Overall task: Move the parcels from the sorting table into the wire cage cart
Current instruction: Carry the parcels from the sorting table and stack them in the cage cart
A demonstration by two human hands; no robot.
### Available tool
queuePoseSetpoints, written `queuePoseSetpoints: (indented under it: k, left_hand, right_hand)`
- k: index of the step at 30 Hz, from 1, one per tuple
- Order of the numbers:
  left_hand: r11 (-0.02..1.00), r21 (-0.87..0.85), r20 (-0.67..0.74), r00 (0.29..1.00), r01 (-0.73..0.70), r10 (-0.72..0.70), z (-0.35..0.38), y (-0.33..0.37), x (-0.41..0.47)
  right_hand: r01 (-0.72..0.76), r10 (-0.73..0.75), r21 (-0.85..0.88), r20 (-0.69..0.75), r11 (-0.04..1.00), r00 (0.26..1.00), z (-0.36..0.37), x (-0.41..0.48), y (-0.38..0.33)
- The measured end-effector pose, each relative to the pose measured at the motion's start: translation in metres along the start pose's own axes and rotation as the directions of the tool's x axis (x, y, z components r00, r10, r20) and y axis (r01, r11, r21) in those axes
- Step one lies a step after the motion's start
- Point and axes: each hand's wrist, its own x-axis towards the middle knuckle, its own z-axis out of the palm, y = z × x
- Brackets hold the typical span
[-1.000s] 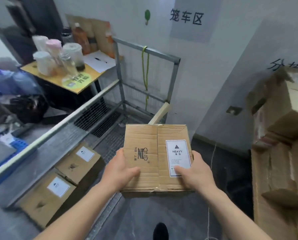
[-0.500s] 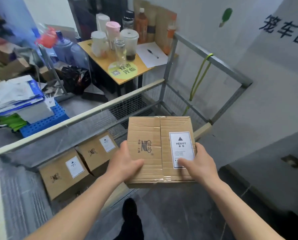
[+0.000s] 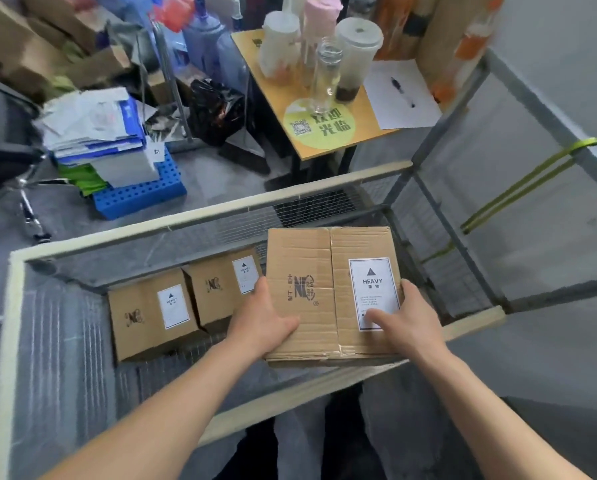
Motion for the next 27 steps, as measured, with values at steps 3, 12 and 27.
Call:
queuePoseSetpoints:
  k: [3,12,27]
  left_hand:
    - [0.996,0.010,-0.022,0.996,0.084,-0.084,0.015,-0.006,0.028]
    - [0.950,0.021,-0.017,0.950,0.311,-0.311,0.086,-0.036,0.139]
    - [0.869,-0.106,0.003,0.874,0.483,-0.486,0.194,-0.146,0.313]
  right_hand:
    - [0.030,-0.027,-0.042,0.070,0.999,0.997,0.011,0.044,-0.003]
    - [0.153,-0.114,-0.140,0.254,0.978,0.961,0.060,0.192,0.018]
    - [0.143,-0.061,-0.214,0.348,0.966,0.935,0.219,0.374,0.079]
